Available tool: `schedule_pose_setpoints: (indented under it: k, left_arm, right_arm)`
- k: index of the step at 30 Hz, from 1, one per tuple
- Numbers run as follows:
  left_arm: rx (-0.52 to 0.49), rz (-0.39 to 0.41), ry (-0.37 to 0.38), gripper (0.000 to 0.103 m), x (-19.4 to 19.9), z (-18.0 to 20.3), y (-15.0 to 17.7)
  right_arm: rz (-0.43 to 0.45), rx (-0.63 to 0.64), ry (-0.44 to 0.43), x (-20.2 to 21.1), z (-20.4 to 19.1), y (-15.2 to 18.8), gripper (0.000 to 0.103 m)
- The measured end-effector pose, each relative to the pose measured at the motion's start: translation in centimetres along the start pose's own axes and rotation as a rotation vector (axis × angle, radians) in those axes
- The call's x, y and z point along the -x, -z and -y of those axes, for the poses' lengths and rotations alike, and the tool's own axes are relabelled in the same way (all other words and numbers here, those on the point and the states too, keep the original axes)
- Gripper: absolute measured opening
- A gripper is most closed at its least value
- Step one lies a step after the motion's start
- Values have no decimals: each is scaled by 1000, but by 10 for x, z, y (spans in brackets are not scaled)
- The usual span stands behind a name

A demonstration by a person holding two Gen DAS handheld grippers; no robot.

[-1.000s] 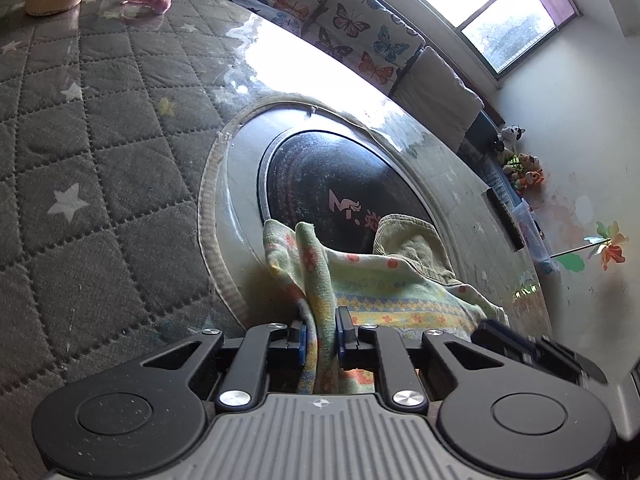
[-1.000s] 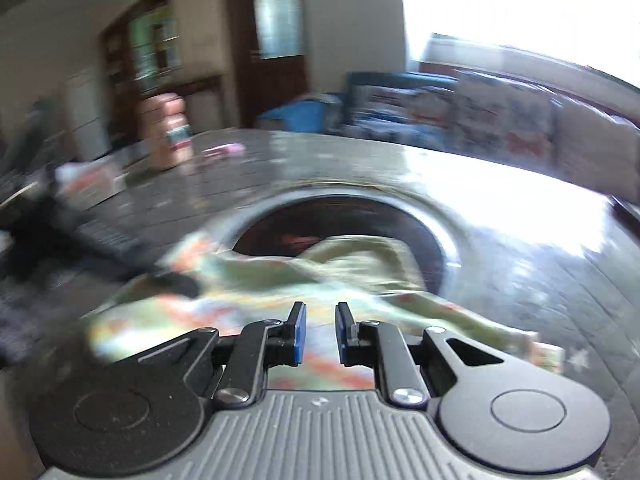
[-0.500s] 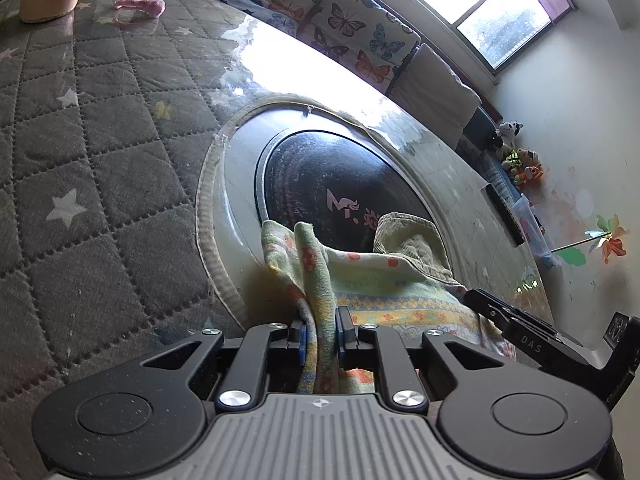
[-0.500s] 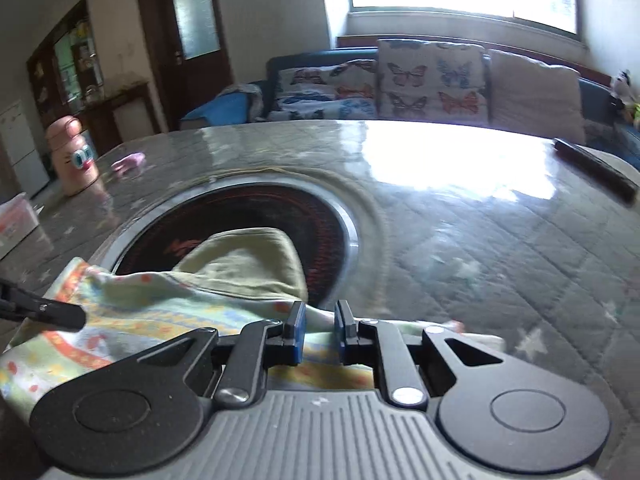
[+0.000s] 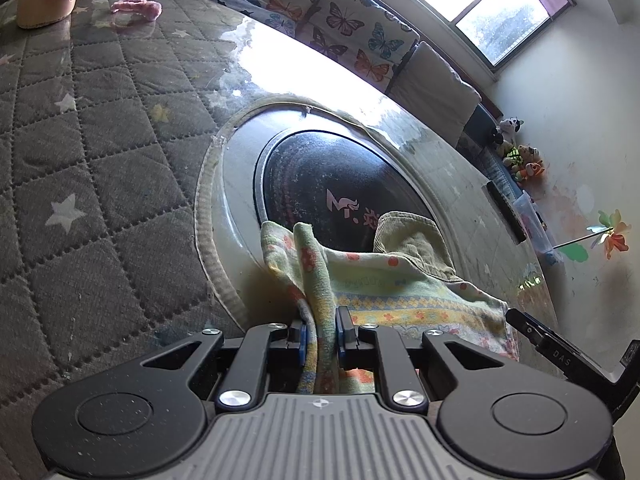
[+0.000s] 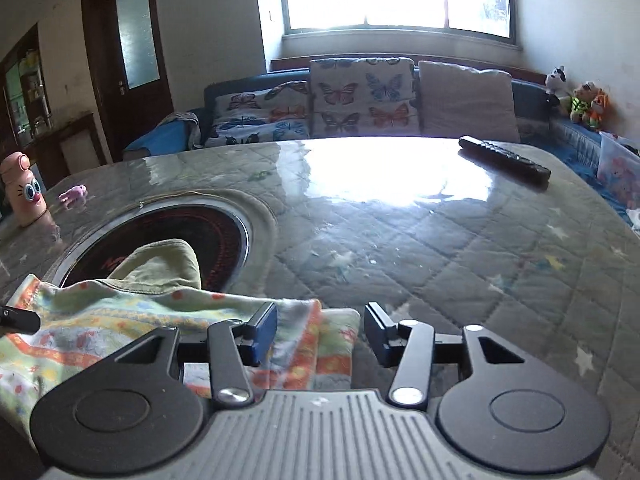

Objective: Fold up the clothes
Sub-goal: 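Lift the held edge with both grippers and fold it over the shirt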

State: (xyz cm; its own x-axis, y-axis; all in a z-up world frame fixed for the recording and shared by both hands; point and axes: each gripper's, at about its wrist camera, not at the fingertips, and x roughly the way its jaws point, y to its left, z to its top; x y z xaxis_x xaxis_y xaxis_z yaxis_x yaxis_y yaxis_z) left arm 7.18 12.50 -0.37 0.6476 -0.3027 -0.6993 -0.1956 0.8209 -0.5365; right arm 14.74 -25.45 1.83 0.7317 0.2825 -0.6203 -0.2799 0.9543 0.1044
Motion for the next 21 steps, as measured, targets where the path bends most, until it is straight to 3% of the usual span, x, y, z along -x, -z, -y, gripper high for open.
schedule_pose_setpoints:
  k: [7,10,11,12,21]
  left_arm:
    - [-21,-1,-11,15,0,3,0]
    - [-39,2,-21,14,0,6,0]
    - [-46,5,-23,13,0,7,0]
    - [-53,11,-23,12,2,10,-1]
    - [-199,67,37,9,4,72,-24]
  right_arm:
    - [-29,-79,-44,-7,4,8,48]
    - [-27,-84,-48,-8,0,8,28]
    - [-27,-90,-60,-7,-1,8,16]
    - [-26,-95,-68,-6,-1,8,11]
    - [102,-118,-34,40,12,-5,9]
